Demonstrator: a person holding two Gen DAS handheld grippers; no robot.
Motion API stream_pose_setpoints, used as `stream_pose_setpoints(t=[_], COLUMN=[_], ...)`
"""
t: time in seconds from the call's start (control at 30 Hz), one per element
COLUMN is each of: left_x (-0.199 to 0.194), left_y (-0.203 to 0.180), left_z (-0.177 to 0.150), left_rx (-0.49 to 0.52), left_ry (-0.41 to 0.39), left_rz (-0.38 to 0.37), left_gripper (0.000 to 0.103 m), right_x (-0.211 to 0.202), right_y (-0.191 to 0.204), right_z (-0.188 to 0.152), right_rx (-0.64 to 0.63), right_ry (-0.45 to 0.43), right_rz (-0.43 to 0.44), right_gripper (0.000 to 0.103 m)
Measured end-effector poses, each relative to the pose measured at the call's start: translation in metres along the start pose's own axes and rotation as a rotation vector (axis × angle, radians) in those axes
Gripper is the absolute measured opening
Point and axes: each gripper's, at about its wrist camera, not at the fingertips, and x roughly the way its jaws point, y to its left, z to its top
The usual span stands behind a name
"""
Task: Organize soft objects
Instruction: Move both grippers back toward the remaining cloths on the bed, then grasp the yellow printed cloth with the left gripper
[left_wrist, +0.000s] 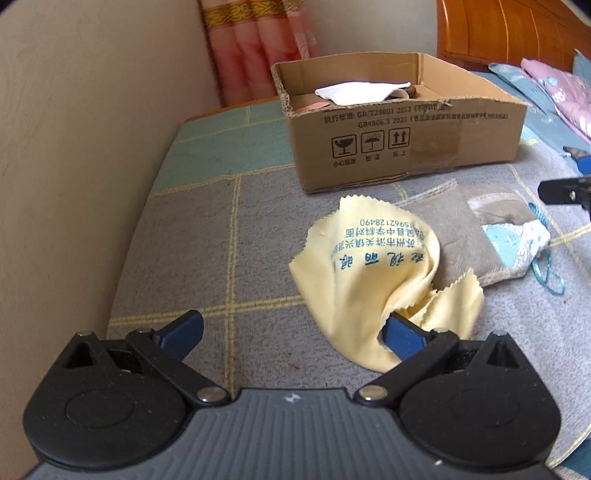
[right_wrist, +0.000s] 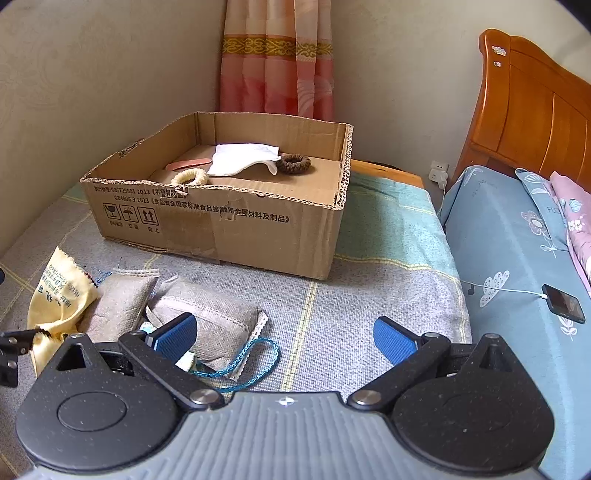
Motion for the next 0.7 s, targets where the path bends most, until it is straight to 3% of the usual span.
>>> stream_pose_setpoints(t=[0.2,0.3,0.4,0.47,0.57,0.63,0.7], left_x=[-0.007,-0.003,0.000,-0.001,-0.005,-0.008,-0.012], left_y=[-0.014,-0.023,-0.024,-0.022,-0.017,-0.014,-0.008], left_z=[0.008,0.010,0.008,0.004,-0.001,-0.003,-0.005], left_rx=[0.006,0.032,0.030,0.011,-0.014,-0.026,-0.039], left_ry=[-0.058,-0.060,-0.044,-0.027,-0.023,-0.022,-0.024], left_rz=[-0.110,-0.115,-0.135,-0.162,-0.182,-0.179,-0.170], left_gripper=[0.102,0.097,0.079,0.050,0.027,0.015,0.011], right_x=[-0.001,0.000,-0.001,-0.002,-0.003,-0.004,-0.004], right_y=[0.002,0.004,0.006,0.007,0.008,0.009,0.010], right_z=[0.000,-0.001,0.000,0.000,0.001,0.002,0.003], right_rx=[0.001,-0.007,-0.015,-0.020,-0.023,-0.025,-0.029], right_ry=[0.003,0.008,0.009,0.007,0.004,0.002,0.000], right_rz=[0.002,0.001,0.003,0.005,0.009,0.012,0.016], right_gripper=[0.103,0.103,0.103,0.103,0.103,0.103,0.103])
